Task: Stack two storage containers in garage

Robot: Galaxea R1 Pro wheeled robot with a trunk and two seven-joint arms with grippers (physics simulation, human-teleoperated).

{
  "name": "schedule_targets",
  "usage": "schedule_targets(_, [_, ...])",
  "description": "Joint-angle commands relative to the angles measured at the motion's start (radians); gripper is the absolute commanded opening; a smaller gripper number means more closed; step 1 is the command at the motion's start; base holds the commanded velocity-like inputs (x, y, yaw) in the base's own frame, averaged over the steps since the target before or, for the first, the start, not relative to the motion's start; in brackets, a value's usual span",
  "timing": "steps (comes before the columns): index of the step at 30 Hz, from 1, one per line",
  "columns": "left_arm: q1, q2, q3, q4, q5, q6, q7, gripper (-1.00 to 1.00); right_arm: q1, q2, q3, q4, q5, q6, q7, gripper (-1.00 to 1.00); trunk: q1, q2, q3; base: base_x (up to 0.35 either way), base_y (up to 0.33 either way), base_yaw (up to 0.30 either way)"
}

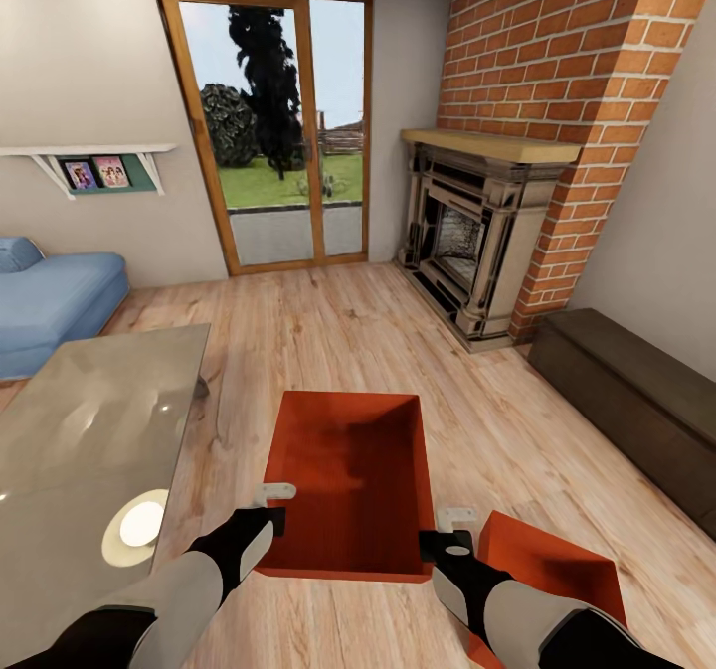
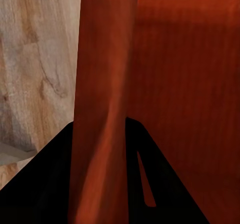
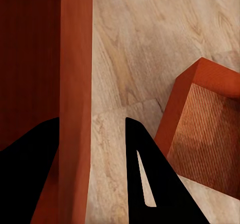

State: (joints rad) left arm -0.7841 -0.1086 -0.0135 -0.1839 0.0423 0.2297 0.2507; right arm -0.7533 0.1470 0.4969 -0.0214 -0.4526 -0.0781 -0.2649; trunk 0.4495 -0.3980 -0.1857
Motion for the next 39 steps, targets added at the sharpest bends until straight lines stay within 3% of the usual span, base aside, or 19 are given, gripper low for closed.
schedule_targets(1, [0.000, 0.000, 0.003, 0.001, -0.005, 0.009, 0.022, -1.00, -0.001, 0.000, -0.008, -0.008, 0.002, -0.009, -0.004, -1.00, 0.001, -0.002, -0.002, 0.000, 0.000, 0.000])
schedule_targets(39, [0.000, 0.003, 0.003, 0.001, -0.005, 0.005, 0.019, -1.00, -0.001, 0.000, -0.008, -0.007, 0.003, -0.013, -0.005, -1.00, 0.001, -0.002, -0.002, 0.000, 0.000, 0.266])
